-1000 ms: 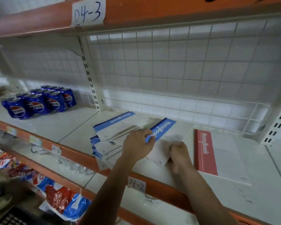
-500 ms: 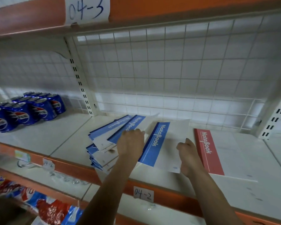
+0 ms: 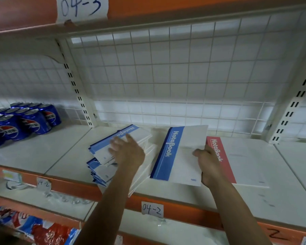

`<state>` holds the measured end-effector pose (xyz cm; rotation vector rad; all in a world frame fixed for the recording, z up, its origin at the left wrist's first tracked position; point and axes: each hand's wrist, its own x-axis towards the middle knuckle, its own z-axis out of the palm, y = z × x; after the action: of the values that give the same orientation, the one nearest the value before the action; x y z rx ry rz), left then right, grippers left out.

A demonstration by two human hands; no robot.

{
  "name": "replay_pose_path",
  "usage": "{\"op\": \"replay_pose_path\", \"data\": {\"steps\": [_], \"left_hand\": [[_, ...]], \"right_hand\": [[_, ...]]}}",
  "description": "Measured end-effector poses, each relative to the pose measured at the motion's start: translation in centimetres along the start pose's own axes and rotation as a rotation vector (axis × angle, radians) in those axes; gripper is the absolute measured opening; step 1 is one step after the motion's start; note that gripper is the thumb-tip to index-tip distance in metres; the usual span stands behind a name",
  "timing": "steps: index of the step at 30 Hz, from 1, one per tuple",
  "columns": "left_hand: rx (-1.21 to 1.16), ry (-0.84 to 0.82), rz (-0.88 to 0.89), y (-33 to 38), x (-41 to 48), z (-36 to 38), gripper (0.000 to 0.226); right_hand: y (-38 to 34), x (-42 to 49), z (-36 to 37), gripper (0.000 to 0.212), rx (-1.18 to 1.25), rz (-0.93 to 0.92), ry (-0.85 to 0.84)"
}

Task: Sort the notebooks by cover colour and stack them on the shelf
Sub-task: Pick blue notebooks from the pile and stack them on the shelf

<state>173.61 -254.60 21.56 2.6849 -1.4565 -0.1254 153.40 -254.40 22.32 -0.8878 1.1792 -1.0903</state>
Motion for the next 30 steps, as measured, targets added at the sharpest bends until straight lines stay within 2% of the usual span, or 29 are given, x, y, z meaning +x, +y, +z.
{"op": "replay_pose_path", "data": {"steps": [1, 3, 6, 9, 12, 16, 19, 20, 22, 23, 25, 27, 30], "left_hand": [[-0.005, -0.026, -0.064, -0.6, 0.5, 0.3, 0.064], [0.066, 0.057, -0.046, -1.0, 1.1, 0.8, 0.055], [0.185, 0.21, 0.119, -0.1, -0.1, 0.7, 0.036], [0.132, 0.278, 0.305, 1.8, -1.6, -0.2, 0.03], [0.052, 0.236, 0.516, 4.6, -3.9, -0.5, 0.033], [-0.041, 0.11, 0.645, 6.5, -7.3, -1.0, 0.043], [-0.259, -0.067, 0.629, 6.1, -7.3, -1.4, 0.037], [-0.364, -0.079, 0.61, 5.9, -6.9, -1.4, 0.033], [-0.463, 0.049, 0.542, 5.7, -5.6, -0.8, 0.029], [-0.493, 0.111, 0.481, 5.7, -5.0, -0.7, 0.041], [-0.698, 0.093, 0.376, 5.8, -4.1, -0.7, 0.053], [-1.011, -0.032, 0.34, 6.2, -4.4, -1.2, 0.035], [-1.232, 0.084, 0.386, 6.9, -5.3, -0.8, 0.011]], "right_hand": [[-0.1, 0.0, 0.0, 0.02, -0.025, -0.002, -0.012], [0.0, 0.0, 0.1, 0.02, -0.073, 0.004, -0.022], [0.1, 0.0, 0.5, 0.019, -0.101, 0.01, -0.012], [0.2, 0.0, 0.7, 0.017, -0.116, 0.013, -0.016], [0.4, 0.3, 0.9, 0.018, -0.081, 0.004, -0.019], [1.2, 0.7, 0.8, 0.025, -0.058, -0.003, 0.011], [2.0, 1.0, -0.4, 0.021, -0.099, -0.065, 0.013], [2.1, 1.0, -0.7, 0.025, -0.101, -0.089, 0.005], [1.5, 0.6, -1.1, 0.034, -0.105, -0.158, -0.023], [1.2, 0.4, -1.3, 0.037, -0.103, -0.209, -0.047], [0.3, 0.0, -2.0, 0.038, -0.099, -0.313, -0.082], [-0.5, -0.2, -2.8, 0.039, -0.152, -0.415, -0.098], [-1.0, 0.0, -4.0, 0.031, -0.267, -0.486, -0.041]]}}
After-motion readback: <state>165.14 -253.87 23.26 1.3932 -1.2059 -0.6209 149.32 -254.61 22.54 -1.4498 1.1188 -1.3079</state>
